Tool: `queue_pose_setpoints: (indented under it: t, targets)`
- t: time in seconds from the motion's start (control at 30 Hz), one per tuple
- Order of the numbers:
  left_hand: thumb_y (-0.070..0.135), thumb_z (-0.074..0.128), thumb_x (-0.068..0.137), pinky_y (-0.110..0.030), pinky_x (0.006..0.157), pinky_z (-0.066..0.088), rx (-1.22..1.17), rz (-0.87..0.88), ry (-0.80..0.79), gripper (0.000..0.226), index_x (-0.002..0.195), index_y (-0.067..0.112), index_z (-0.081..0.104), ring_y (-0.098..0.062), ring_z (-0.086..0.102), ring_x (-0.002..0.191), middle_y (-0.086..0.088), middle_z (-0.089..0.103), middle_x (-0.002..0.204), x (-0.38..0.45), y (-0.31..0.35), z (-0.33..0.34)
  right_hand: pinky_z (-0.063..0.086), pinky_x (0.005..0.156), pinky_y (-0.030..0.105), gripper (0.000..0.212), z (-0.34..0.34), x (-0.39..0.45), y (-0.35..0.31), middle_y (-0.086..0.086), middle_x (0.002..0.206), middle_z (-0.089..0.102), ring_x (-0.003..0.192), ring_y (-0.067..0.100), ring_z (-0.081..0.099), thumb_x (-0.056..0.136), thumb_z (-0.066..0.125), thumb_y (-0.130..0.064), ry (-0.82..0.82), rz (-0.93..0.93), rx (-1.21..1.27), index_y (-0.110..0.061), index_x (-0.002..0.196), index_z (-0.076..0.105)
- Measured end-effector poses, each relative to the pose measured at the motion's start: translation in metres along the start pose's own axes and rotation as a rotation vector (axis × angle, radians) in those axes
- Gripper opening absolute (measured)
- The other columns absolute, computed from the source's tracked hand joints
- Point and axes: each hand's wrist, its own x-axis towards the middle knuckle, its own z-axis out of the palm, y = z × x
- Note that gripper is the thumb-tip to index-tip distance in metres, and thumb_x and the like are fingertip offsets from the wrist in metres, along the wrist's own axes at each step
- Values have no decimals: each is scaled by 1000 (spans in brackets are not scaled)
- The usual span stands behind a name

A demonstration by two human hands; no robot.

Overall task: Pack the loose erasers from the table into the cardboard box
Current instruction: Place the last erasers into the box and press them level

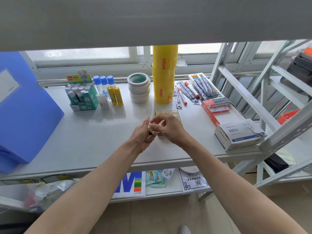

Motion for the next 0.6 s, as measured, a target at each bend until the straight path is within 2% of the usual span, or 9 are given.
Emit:
queue_pose_setpoints:
  t: [0.07, 0.1, 0.17, 0.23, 0.3, 0.37, 0.47, 0.53, 0.6]
  targets:
    - [43, 35, 104, -12, 30, 29, 32, -5, 9, 49, 113, 2, 59, -5, 41, 34, -6, 54, 57, -3, 1, 3, 55, 62, 29, 10, -1, -2, 0, -3, 76, 67, 64, 9, 62, 84, 73, -24, 31, 72, 158, -16, 88, 69]
    - [43, 34, 104, -13, 30, 28, 52, -1, 1, 49, 110, 1, 58, -7, 44, 37, -6, 55, 56, -5, 1, 4, 54, 57, 26, 9, -3, -3, 0, -1, 73, 67, 61, 12, 64, 85, 72, -20, 47, 123, 254, -13, 89, 67]
    - [43, 34, 104, -15, 30, 28, 115, 20, -15, 44, 94, 5, 55, -11, 48, 45, -9, 58, 63, -6, 0, 4, 50, 53, 23, 10, -8, -6, 2, 2, 69, 67, 57, 13, 62, 87, 69, -15, 91, 203, 384, -7, 91, 65]
    - [44, 39, 102, -16, 32, 29, 189, 46, -44, 43, 81, 9, 53, -13, 49, 50, -8, 59, 68, -7, -2, 2, 50, 56, 26, 11, -14, -8, 6, 5, 69, 66, 55, 13, 62, 88, 68, -13, 129, 243, 448, -4, 92, 64]
    - [45, 50, 98, -15, 34, 30, 228, 60, -102, 39, 84, 10, 57, -12, 47, 53, -4, 59, 70, -7, -4, 2, 53, 57, 26, 11, -18, -10, 11, 8, 69, 67, 56, 16, 64, 88, 67, -11, 152, 272, 495, -2, 92, 63]
    - [40, 61, 93, -15, 34, 30, 250, 66, -154, 33, 96, 8, 61, -11, 46, 53, -3, 58, 74, -8, -6, 3, 55, 57, 27, 9, -20, -12, 15, 12, 70, 68, 58, 21, 65, 90, 65, -10, 163, 298, 527, -2, 91, 62]
    - [28, 67, 91, -14, 34, 29, 285, 68, -133, 26, 102, 5, 62, -10, 46, 51, -5, 57, 79, -6, -8, 7, 57, 62, 31, 9, -24, -16, 21, 13, 74, 69, 60, 23, 67, 94, 59, -11, 167, 287, 541, -5, 88, 63]
    - [25, 66, 92, -14, 34, 26, 295, 75, -95, 23, 100, 4, 63, -9, 44, 49, -4, 55, 77, -4, -9, 11, 58, 64, 30, 9, -28, -17, 25, 13, 83, 70, 66, 22, 68, 93, 61, -15, 137, 253, 490, -7, 95, 65]
    - [24, 65, 93, -14, 34, 24, 296, 92, -80, 19, 96, 5, 65, -9, 43, 46, -3, 53, 73, -1, -9, 15, 59, 70, 31, 25, -34, -17, 30, 12, 93, 68, 77, 21, 68, 86, 71, -22, 83, 201, 376, -12, 108, 66]
